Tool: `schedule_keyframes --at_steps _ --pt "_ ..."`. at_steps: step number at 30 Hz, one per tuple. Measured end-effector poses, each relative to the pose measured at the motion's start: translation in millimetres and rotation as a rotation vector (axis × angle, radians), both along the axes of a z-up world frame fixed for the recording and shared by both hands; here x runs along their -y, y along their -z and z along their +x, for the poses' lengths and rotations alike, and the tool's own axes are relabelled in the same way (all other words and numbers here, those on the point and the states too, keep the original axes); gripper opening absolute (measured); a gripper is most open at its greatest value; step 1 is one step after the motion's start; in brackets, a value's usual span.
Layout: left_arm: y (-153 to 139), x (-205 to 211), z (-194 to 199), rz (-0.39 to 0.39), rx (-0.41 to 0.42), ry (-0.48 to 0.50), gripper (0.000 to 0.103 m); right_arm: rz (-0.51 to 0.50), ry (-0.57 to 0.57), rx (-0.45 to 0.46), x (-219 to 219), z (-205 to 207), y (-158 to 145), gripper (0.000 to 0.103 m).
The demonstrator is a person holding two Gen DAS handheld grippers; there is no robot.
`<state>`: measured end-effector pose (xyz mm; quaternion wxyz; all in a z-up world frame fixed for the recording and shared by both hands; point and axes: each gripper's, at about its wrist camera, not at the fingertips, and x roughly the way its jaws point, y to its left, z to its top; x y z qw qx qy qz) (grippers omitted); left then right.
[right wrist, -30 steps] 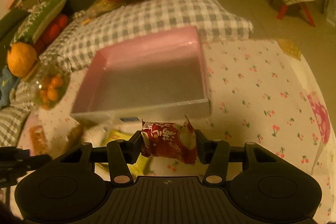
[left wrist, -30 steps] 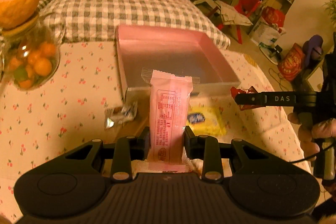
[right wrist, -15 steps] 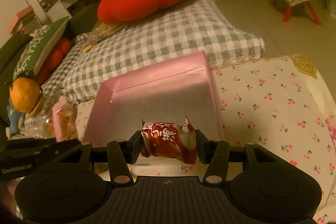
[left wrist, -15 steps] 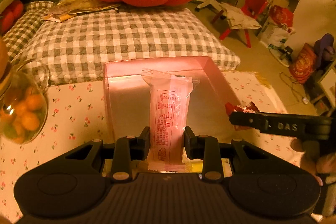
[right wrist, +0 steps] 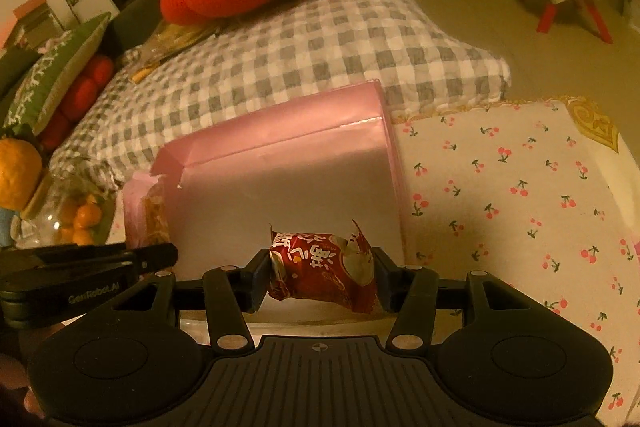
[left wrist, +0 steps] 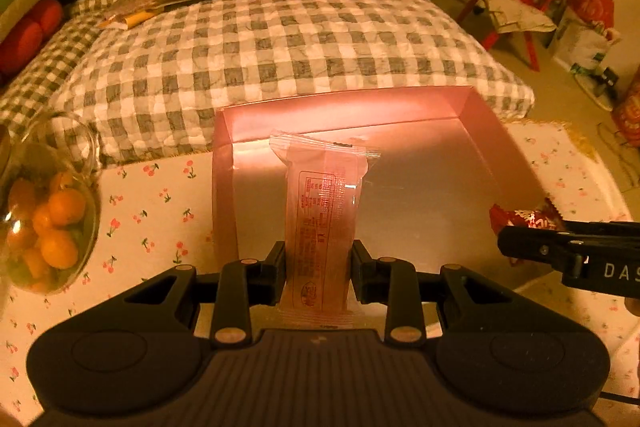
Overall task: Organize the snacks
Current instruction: 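Carry both snacks into the silver box and open both tools, then withdraw both tools from the box back toward the snack pile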
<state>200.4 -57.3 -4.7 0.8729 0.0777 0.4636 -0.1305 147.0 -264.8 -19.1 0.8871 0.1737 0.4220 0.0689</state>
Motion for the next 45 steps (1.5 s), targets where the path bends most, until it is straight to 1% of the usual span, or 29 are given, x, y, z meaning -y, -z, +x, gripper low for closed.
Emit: schedule_keyframes --at_steps 9,14,15,17,18,19,21,23,25,30,33,39,45 --pt "7 0 4 0.026 -0.034 -0.01 0.029 -0.014 0.005 -0.017 -3 3 7 0.053" --pt "10 -2 6 0.015 -0.046 -0.03 0.03 -0.024 0.004 -0.017 -4 2 6 0.056" --pt "9 -2 4 0.015 -0.033 -0.026 0.032 -0.021 0.005 -0.013 -3 1 5 0.061" --pt "6 -2 -1 0.021 0.005 -0.009 0.04 0.0 0.015 -0.009 0 0 3 0.065" --pt "4 -1 -4 0.024 0.018 0.0 0.048 0.013 0.02 -0.007 2 0 2 0.068" --pt "2 -1 -6 0.022 0.026 0.004 0.053 0.023 0.03 -0.006 3 -1 0 0.073" --pt "-3 -1 -9 0.011 0.036 0.008 0.055 0.036 0.045 -0.003 6 -3 -3 0.074" --pt "-7 -2 -11 0.003 0.036 0.002 0.059 0.044 0.049 -0.001 8 -5 -8 0.075" --pt "-10 -4 -14 -0.003 0.036 0.001 0.064 0.039 0.051 0.003 9 -9 -12 0.077" --pt "-16 -10 -27 -0.006 0.037 -0.006 0.069 0.025 0.043 0.022 8 -24 -25 0.08" --pt "-22 -16 -40 -0.007 0.048 -0.015 0.075 0.013 0.034 0.031 7 -35 -33 0.082" --pt "-35 -32 -62 -0.016 0.067 -0.019 0.08 -0.012 0.018 0.052 1 -57 -47 0.084" --pt "-40 -52 -84 -0.059 0.069 -0.042 0.087 -0.024 -0.009 0.061 -9 -80 -55 0.088"
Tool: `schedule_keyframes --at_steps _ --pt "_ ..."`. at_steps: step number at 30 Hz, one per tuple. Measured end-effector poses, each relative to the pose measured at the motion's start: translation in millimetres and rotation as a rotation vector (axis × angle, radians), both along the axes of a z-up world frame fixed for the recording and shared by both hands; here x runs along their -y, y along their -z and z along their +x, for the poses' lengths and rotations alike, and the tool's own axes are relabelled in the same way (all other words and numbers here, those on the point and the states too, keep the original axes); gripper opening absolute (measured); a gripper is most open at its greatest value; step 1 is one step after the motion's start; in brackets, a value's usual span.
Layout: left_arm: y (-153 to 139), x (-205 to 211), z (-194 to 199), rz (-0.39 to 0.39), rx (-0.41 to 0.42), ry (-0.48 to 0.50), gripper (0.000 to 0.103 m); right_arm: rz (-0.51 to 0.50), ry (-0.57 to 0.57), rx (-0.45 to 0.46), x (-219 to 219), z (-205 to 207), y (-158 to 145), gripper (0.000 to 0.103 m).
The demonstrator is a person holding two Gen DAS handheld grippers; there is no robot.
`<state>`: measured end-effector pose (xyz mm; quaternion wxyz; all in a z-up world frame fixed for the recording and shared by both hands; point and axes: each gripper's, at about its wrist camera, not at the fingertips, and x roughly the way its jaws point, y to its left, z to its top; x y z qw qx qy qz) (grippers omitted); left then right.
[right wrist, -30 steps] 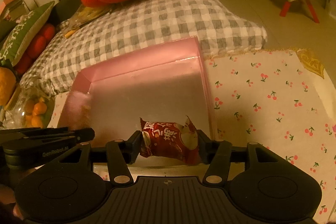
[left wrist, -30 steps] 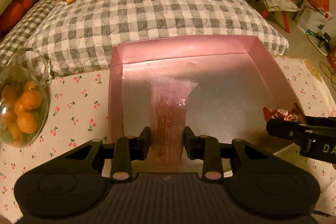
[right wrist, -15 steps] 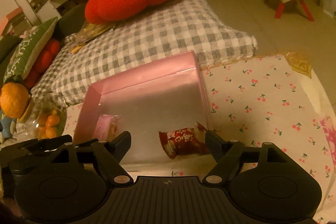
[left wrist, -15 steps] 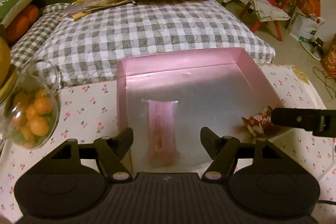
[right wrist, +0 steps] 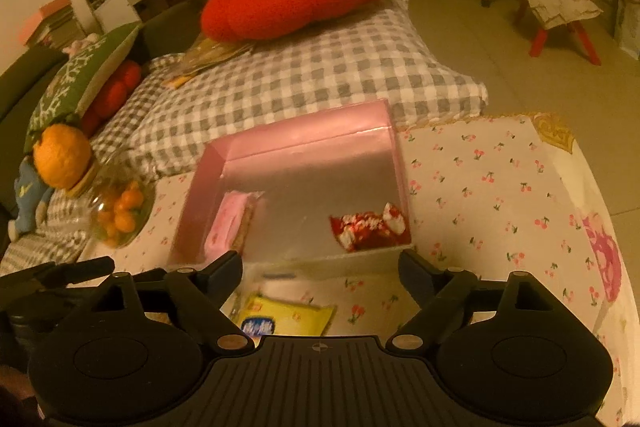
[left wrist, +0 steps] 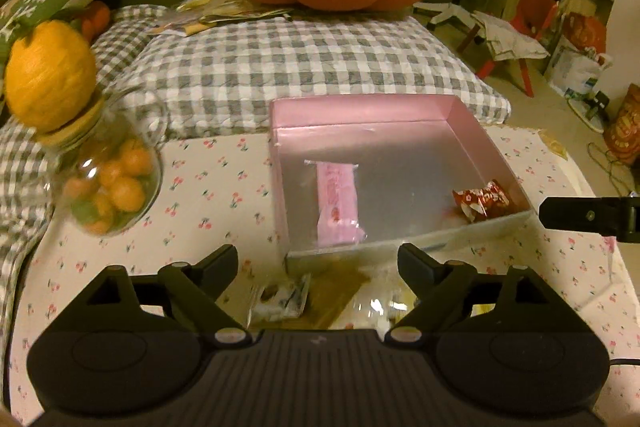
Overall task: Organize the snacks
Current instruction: 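Withdraw both tools from the box back toward the snack pile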
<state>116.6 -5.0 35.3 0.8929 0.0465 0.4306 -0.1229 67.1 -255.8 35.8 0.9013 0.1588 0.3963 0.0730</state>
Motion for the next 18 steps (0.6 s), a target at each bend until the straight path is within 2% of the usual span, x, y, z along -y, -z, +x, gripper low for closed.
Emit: schedule_keyframes --at_steps 10,18 --pt "4 -25 -40 -0.022 0.008 0.017 0.092 -0.034 -0.079 0.023 -23 -35 6 0.09" --pt "18 -39 -60 -0.012 0.034 0.032 0.099 -0.071 -0.121 0.03 -38 -54 30 0.09"
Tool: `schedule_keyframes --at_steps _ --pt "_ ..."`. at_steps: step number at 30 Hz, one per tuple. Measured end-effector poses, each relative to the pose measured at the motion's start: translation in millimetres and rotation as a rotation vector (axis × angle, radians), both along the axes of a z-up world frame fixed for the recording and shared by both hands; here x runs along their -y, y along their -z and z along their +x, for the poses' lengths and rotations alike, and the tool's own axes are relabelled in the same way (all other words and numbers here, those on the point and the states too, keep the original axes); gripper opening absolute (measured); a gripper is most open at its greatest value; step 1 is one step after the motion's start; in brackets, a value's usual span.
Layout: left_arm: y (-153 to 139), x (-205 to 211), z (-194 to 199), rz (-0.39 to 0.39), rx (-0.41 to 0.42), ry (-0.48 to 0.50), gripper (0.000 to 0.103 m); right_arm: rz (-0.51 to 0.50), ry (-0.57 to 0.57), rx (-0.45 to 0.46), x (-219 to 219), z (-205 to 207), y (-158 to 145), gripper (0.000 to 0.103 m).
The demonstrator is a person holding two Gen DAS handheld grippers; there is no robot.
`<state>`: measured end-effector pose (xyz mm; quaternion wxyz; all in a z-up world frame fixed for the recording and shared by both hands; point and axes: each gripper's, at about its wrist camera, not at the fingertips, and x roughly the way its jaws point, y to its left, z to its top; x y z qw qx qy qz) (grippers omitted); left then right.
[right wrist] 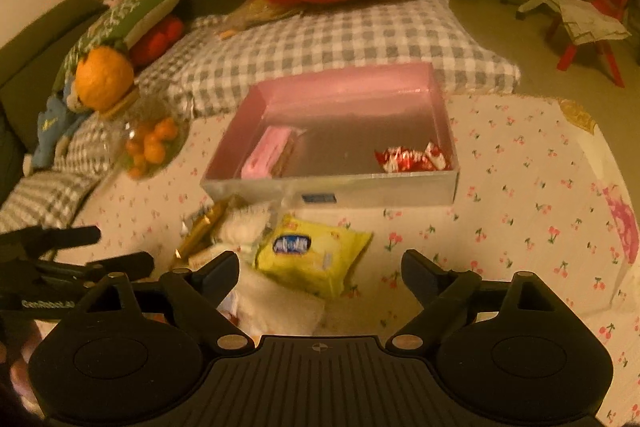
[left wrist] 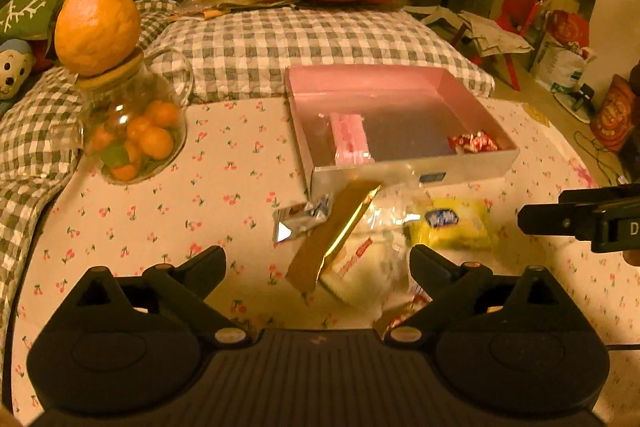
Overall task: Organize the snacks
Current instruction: 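Withdraw both tools from the box back toward the snack pile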
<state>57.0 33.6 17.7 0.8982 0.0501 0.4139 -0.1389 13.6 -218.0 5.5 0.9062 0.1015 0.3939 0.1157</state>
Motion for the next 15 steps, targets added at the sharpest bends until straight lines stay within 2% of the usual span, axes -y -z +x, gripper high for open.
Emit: schedule_keyframes --at_steps 5,15 --pt "14 -2 -10 0.06 0.017 0.035 0.1 -0.093 -0.04 0.018 -12 -7 13 0.093" --pt "29 -3 -38 0.03 0.017 0.148 0.1 -0.104 -0.103 0.009 -23 -15 30 0.094"
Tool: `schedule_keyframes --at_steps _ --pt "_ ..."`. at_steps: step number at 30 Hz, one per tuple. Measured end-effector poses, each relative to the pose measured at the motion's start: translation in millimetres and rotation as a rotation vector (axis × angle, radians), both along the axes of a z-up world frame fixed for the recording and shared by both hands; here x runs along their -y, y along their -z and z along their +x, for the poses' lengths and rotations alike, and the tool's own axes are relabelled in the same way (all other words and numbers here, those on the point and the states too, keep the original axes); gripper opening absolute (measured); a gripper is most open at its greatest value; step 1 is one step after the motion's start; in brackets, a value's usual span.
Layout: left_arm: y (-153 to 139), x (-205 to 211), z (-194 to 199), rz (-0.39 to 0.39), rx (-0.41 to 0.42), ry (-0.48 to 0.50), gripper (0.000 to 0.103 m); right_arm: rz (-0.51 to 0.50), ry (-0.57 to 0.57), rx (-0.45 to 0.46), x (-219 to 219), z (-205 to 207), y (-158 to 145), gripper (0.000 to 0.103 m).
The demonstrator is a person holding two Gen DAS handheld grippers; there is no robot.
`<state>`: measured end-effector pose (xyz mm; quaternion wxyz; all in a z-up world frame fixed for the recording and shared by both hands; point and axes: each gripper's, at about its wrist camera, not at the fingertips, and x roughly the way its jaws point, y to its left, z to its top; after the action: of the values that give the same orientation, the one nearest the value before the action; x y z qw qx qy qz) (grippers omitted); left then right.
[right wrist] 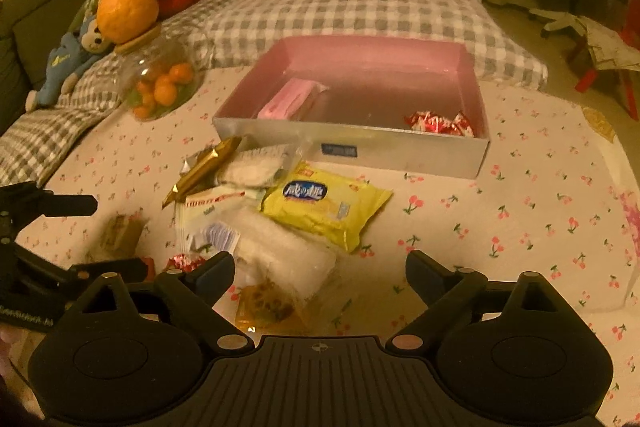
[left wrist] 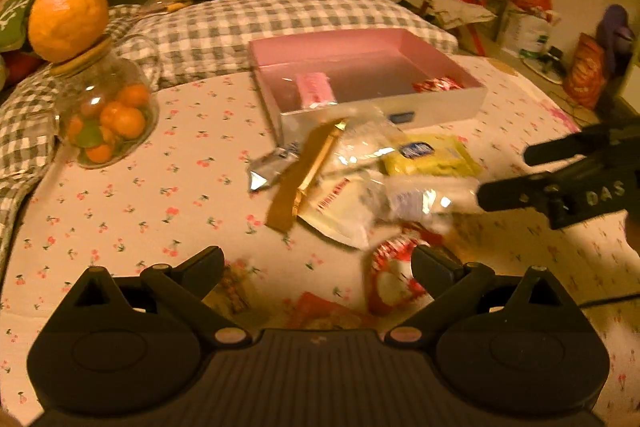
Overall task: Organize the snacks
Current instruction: 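Withdraw both tools from the box back toward the snack pile, then grasp red-and-white candy with left tool while right tool grasps clear bread bag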
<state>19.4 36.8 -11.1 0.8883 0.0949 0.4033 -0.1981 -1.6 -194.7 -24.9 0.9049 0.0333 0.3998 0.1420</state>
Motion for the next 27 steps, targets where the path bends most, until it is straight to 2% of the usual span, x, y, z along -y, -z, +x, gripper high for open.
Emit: schedule_keyframes --at_steps 9,14,18,25,27 --pt "14 14 -8 -0.016 -0.031 0.073 0.099 -0.015 -0.017 -0.02 -2 2 10 0.095" --pt "21 26 -8 -0.021 -0.039 0.119 0.094 -0.006 -0.034 -0.015 -4 6 12 0.095" --pt "27 32 -9 -0.024 -0.044 0.145 0.087 0.013 -0.059 -0.014 -6 11 14 0.095" --pt "34 37 -9 -0.012 -0.048 0.168 0.067 0.037 -0.104 -0.009 -14 20 16 0.094" --pt "34 36 -8 -0.022 -0.049 0.165 0.064 0.033 -0.113 -0.007 -17 22 17 0.094"
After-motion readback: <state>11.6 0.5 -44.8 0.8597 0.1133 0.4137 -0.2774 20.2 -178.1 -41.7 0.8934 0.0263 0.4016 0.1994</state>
